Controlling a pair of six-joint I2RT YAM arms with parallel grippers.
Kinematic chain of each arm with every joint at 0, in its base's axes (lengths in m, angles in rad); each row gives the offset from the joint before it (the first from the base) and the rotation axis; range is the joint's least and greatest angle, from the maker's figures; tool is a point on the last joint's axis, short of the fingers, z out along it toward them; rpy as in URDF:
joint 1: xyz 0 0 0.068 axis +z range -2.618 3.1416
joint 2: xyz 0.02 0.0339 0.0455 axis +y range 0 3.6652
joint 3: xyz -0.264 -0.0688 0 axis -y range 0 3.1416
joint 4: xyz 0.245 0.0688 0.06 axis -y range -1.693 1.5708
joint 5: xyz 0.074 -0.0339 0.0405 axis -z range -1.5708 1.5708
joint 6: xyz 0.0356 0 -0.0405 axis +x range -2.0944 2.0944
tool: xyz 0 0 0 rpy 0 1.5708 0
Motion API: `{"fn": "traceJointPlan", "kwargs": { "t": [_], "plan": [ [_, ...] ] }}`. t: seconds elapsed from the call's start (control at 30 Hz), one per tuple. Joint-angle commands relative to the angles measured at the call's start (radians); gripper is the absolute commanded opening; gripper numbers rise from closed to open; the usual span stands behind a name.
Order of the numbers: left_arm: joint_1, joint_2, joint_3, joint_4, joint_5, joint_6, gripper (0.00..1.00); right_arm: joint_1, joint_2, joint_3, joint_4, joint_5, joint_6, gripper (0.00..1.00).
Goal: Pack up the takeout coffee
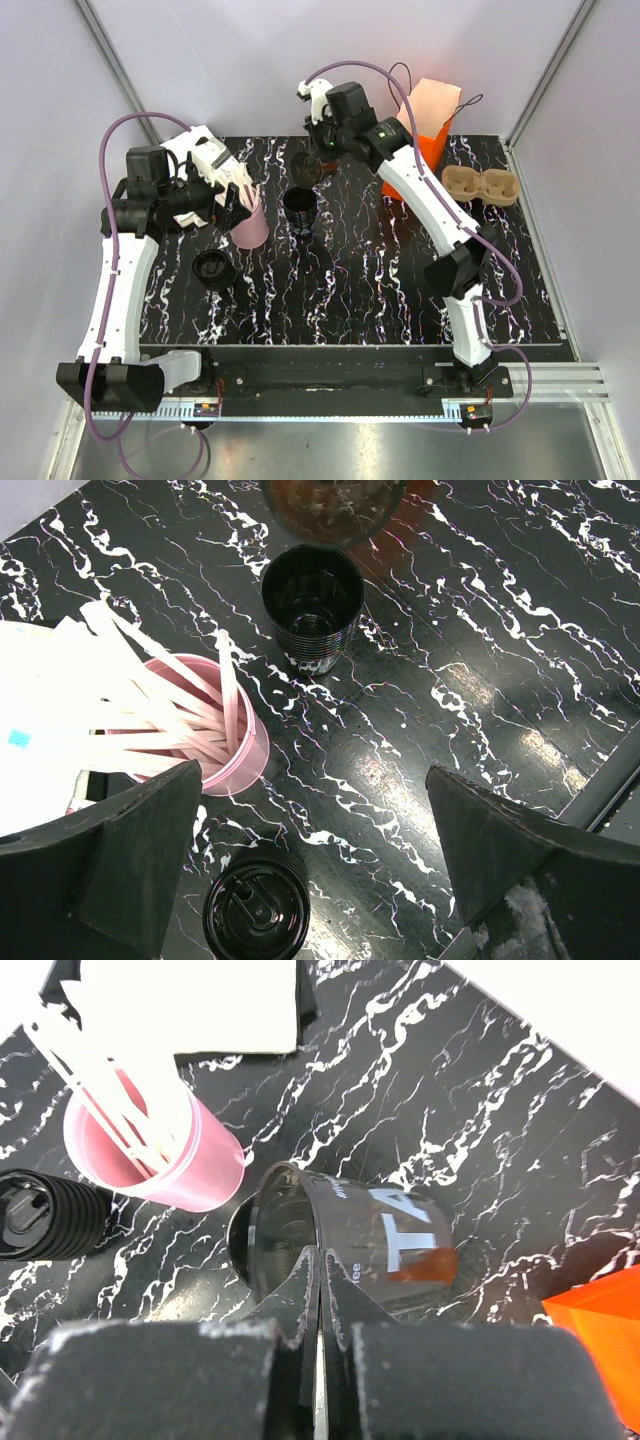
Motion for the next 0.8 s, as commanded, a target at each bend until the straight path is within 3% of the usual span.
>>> {"fn": "traceJointPlan", "kwargs": {
  "t": [0.0,0.23,0.77],
  "plan": [
    [-0.002,-0.015,-0.007,0.049,0.010,-0.007,0.99,0.009,-0.109,0.019,0.018,0.033,-0.017,0.00],
    [-0.004,-0.016,-0.007,0.047,0.013,-0.007,0.99,-0.008,-0.201,-0.089,0.027,0.037,-0.028,0.00],
    [-0.002,-0.012,0.002,0.049,0.022,-0.013,0.99,-0.022,-0.498,-0.654,0.210,-0.029,-0.042,0.00]
  ]
}}
